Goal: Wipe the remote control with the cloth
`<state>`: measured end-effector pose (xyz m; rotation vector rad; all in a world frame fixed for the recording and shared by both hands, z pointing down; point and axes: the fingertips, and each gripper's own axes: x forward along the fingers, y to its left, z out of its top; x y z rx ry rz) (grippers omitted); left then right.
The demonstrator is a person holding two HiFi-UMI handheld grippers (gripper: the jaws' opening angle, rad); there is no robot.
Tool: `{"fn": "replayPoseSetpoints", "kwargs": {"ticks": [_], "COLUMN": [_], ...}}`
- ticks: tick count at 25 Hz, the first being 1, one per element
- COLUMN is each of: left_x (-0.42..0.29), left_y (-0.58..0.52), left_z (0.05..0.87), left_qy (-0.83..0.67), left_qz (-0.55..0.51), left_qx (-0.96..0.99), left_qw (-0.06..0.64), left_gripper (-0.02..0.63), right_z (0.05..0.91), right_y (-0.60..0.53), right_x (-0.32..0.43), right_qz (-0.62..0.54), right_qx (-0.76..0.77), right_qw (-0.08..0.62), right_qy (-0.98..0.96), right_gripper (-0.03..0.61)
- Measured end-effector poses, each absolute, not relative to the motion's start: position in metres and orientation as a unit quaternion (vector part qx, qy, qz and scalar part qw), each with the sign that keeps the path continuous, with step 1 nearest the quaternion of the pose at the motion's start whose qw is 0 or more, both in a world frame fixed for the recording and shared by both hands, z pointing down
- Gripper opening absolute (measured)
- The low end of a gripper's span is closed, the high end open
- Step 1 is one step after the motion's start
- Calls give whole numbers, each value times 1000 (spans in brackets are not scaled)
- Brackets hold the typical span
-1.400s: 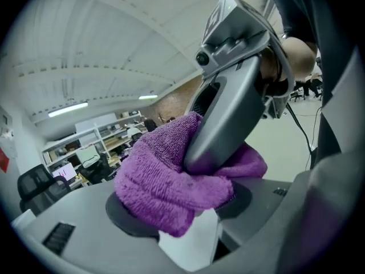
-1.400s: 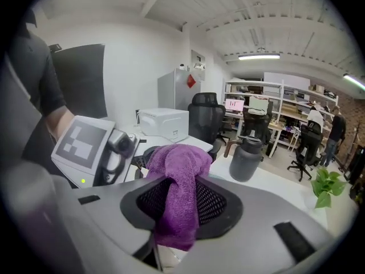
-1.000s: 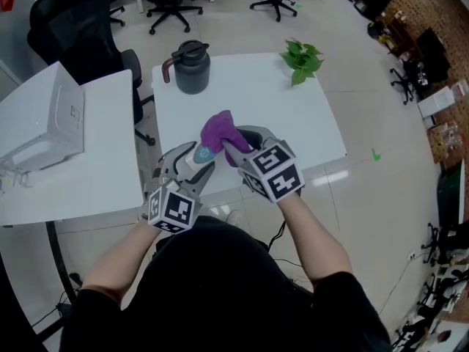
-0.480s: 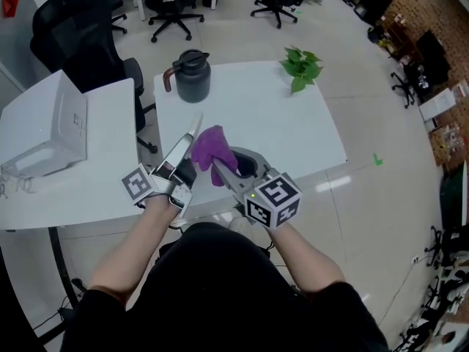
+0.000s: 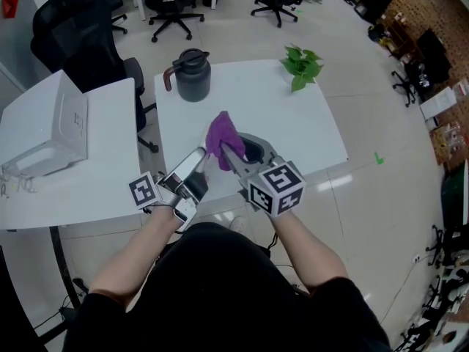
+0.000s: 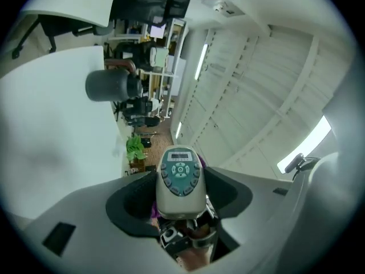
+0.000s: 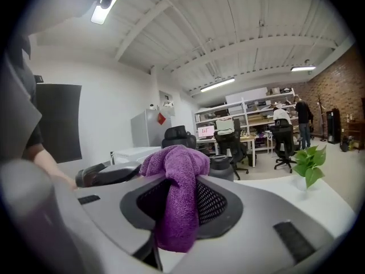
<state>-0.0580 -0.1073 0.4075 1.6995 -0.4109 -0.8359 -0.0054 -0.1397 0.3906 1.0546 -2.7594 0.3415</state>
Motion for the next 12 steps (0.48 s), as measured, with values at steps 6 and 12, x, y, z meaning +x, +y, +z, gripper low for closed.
{"fn": "replayPoseSetpoints", "kwargs": {"ticks": [6, 12], "left_x": [-69, -88], "left_y": [-117, -133], "left_z": [403, 383], "left_qy": [-185, -186], "left_qz": [-372, -404], "left_qx": [718, 715], "left_qw": [558, 540], "left_gripper": [249, 249], "right_z": [366, 392], "right_y": [-133, -91], "right_x": [3, -40], "right_qz": [95, 97], "right_qx": [353, 265], "right_qw": [60, 90], "right_qy": [-929, -955], "right_gripper": [127, 127]}}
